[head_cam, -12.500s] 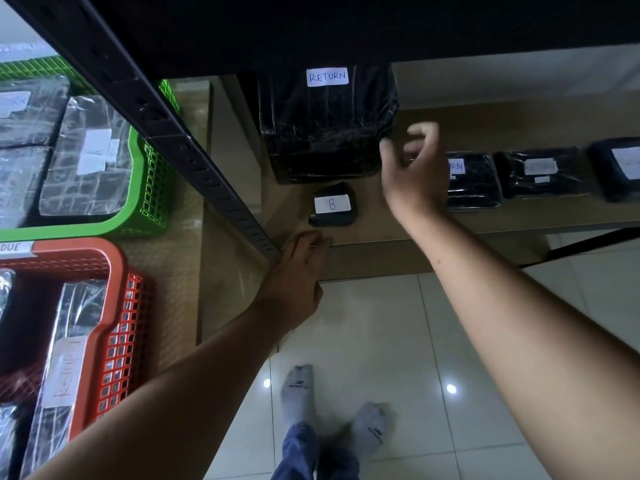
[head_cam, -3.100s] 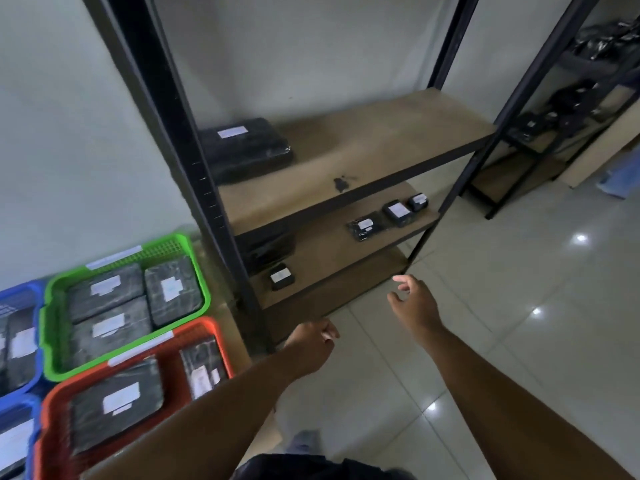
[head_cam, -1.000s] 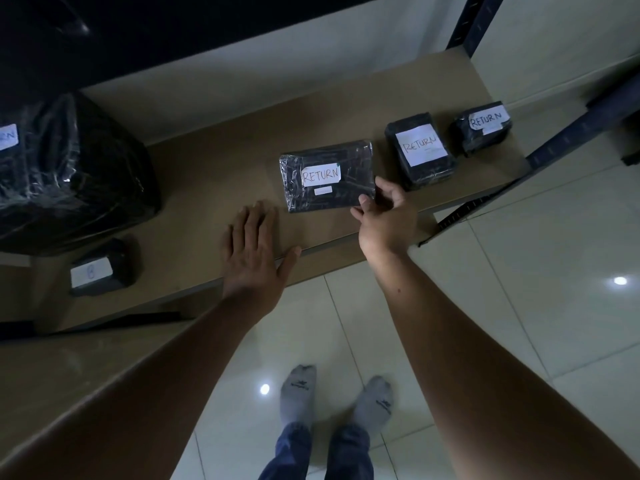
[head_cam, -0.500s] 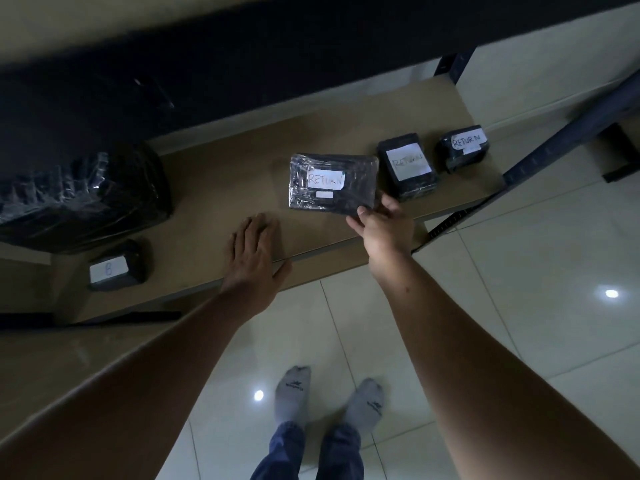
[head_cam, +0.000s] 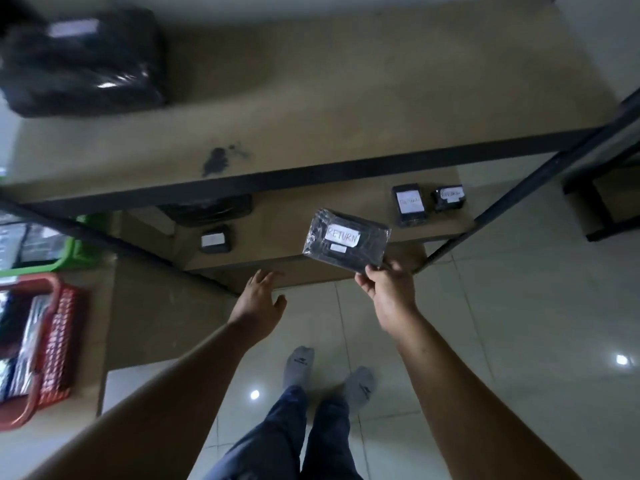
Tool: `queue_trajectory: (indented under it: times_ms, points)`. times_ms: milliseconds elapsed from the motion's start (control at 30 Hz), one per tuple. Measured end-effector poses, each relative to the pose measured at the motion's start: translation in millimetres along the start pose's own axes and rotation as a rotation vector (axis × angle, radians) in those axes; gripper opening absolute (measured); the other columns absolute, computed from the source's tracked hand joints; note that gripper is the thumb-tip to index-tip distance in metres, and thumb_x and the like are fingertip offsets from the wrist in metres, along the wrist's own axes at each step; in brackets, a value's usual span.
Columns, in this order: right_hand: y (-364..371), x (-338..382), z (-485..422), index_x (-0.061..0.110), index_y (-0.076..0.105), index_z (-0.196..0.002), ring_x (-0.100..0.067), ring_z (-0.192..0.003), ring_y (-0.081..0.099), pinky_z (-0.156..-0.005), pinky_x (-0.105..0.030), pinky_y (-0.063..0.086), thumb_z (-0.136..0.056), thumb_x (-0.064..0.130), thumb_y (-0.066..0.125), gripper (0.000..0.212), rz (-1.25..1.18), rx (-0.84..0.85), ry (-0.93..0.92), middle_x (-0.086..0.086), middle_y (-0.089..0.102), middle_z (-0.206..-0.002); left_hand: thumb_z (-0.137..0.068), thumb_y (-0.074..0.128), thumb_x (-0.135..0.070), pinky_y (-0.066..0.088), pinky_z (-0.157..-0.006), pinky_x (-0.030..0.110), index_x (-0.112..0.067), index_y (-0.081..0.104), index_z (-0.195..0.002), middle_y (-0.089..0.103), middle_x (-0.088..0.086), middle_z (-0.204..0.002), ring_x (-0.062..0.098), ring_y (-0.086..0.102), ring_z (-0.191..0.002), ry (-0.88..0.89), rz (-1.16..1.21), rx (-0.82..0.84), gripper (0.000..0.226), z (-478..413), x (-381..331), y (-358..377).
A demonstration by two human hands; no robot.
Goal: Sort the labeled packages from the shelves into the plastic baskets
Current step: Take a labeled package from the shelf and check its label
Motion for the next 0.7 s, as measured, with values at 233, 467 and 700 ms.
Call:
queue_trajectory:
  times_ms: [233, 467, 700]
  points:
    - [61, -25, 83, -0.001, 0.059, -0.120, -0.021, -0.077, 0.066, -0.069, -0.029, 0.062, -0.096, -0.017, 0.058, 0.028, 0.144, 0.216, 0.040, -0.019, 0.066, -0.109, -0.086, 0.068, -0.025, 0.058, -0.088, 0.034, -0.027, 0.064, -0.123, 0.071, -0.013, -0.108, 0.016, 0.070, -0.100, -0.084, 0.148, -0.136, 0.037, 91, 39, -56]
    - [135, -79, 154, -0.003, 0.056, -0.134, -0.020, -0.069, 0.066, -0.081, -0.034, 0.059, -0.096, -0.014, 0.060, 0.040, 0.337, 0.364, 0.077, -0.016, 0.070, -0.108, -0.087, 0.069, -0.012, 0.048, -0.079, 0.016, -0.031, 0.062, -0.107, 0.063, -0.026, -0.091, 0.006, 0.064, -0.089, -0.149, 0.184, -0.320, 0.028, 176, 110, -110]
    - [222, -155, 240, 0.010, 0.061, -0.100, -0.022, -0.079, 0.063, -0.090, -0.039, 0.058, -0.097, -0.016, 0.057, 0.027, 0.369, 0.440, 0.051, -0.014, 0.068, -0.102, -0.084, 0.058, -0.037, 0.056, -0.085, 0.035, -0.032, 0.063, -0.104, 0.065, -0.018, -0.101, 0.011, 0.063, -0.097, -0.148, 0.203, -0.430, 0.021, 256, 216, -154]
Point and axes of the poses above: each hand's wrist, its own z-axis away from the middle knuckle, its own y-axis out of the palm, x = y × z, the point moved 3 cm from there along -z, towards the middle knuckle
